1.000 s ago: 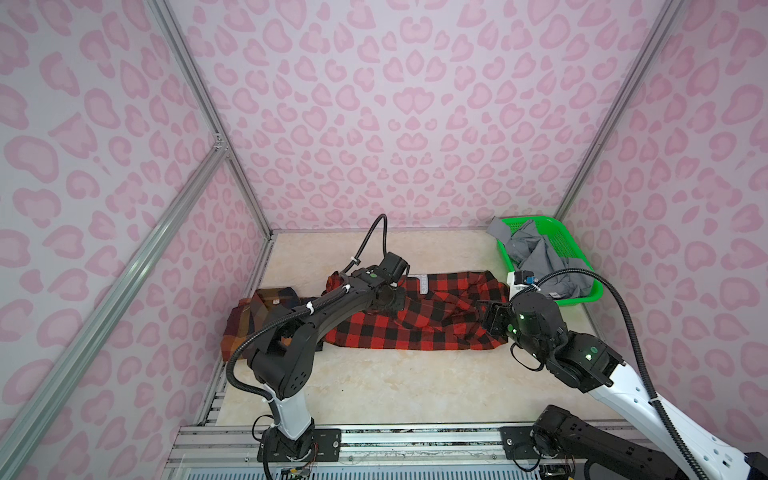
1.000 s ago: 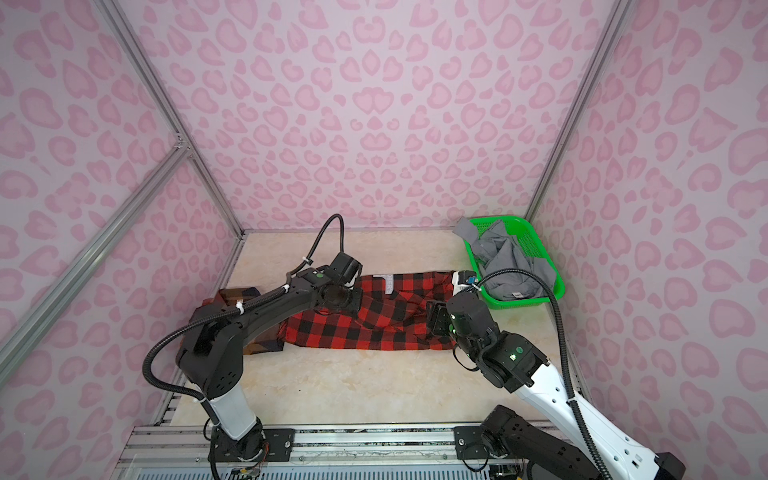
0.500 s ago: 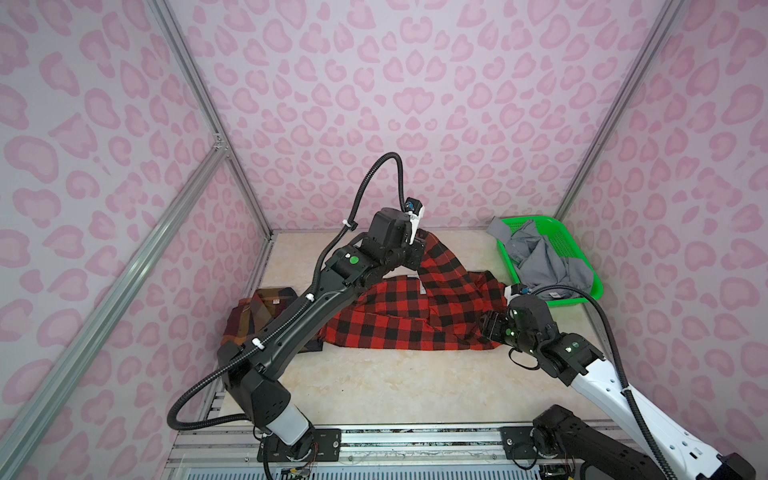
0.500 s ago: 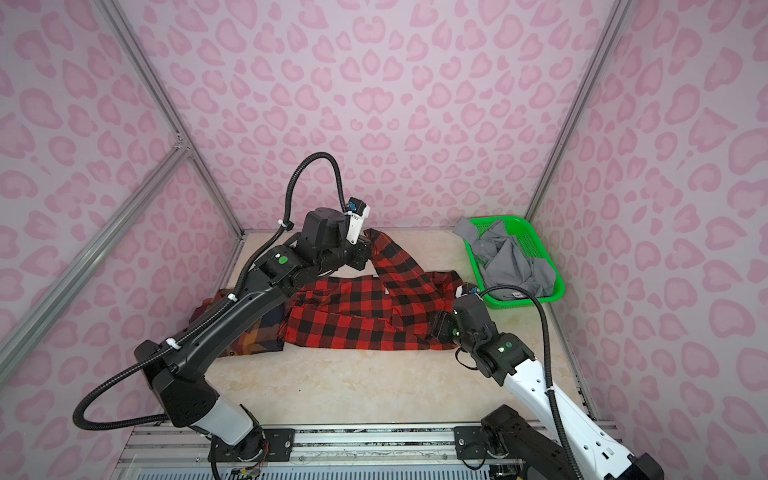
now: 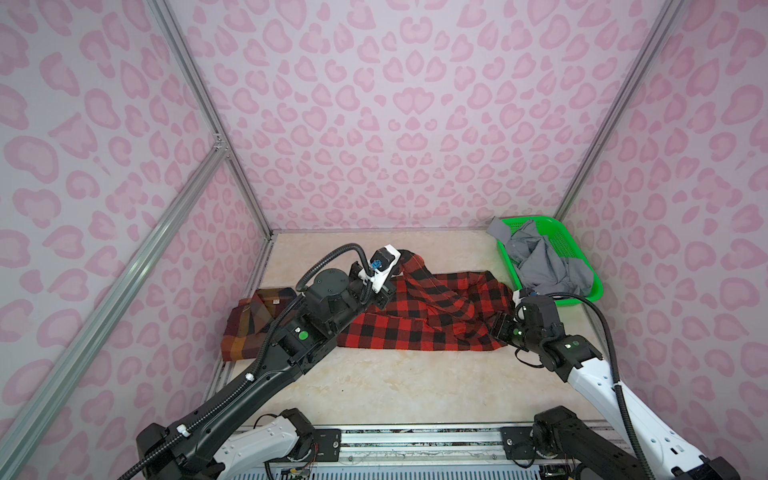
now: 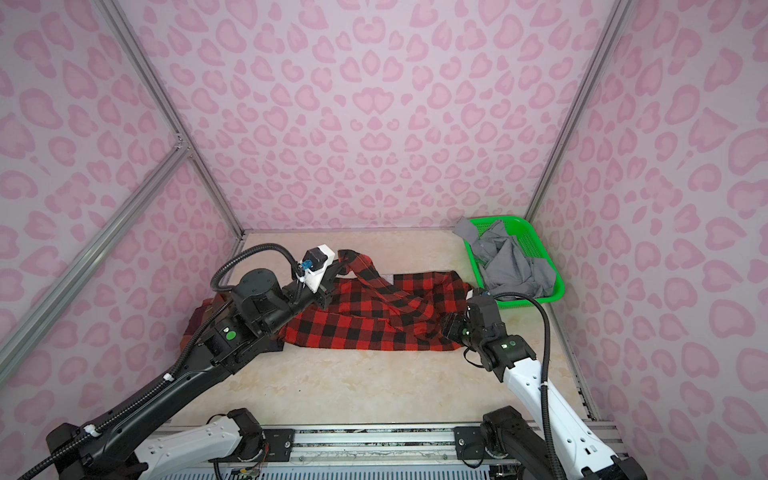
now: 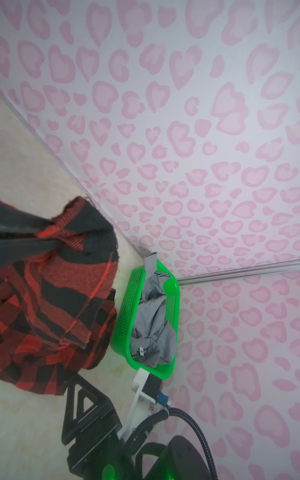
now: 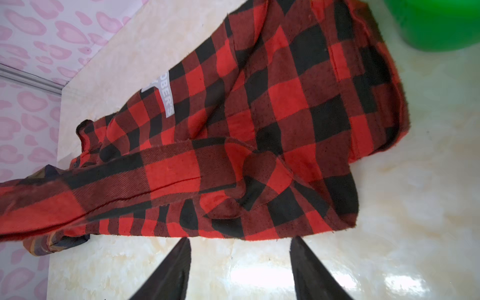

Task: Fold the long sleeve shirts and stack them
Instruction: 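Fold the lifted edge over with the left gripper while the right holds the shirt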

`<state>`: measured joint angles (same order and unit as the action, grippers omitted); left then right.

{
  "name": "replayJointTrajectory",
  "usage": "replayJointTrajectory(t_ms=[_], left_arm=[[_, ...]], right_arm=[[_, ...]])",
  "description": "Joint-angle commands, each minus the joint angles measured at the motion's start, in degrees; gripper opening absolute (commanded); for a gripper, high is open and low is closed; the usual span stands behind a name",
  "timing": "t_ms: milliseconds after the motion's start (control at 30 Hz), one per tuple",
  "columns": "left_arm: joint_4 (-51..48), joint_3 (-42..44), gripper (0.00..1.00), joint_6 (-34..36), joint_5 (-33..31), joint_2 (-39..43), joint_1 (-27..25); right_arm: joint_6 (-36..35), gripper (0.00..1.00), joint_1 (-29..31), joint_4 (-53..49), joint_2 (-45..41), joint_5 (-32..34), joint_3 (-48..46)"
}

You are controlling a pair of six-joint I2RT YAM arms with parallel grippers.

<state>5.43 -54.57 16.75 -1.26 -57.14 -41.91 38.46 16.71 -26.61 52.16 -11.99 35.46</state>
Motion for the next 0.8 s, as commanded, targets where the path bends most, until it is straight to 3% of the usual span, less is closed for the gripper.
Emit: replayJointTrajectory(t_ms=[0,133,300,367,567,767], left_arm=[[11.08,6.24,0.04,3.90,0.74,4.39,0.07],[14.15,9.27,0.04,5.91,-0.43,7.69,0.11],[15.33,7.09,0.04,5.42,1.12,6.48,0.15],[15.55,6.36,0.04,5.09,1.78,5.96,0.15],[16.48,8.05,0.04,4.30,3.17,7.00,0.10],[20.28,14.38,0.04,3.30,3.54,9.50,0.06]], right_arm=[[-0.31,0.58,-0.07,3.59,1.35,-1.31,-1.69],[1.07,0.50,3.47,5.29,3.88,1.91,-3.74],[7.17,0.47,15.04,15.23,8.04,8.87,-6.13],[8.85,0.46,17.02,18.87,10.73,12.60,-6.59],[10.71,0.42,14.63,26.79,20.59,21.07,-5.80],[14.80,0.39,9.52,31.57,29.03,19.54,-5.02]])
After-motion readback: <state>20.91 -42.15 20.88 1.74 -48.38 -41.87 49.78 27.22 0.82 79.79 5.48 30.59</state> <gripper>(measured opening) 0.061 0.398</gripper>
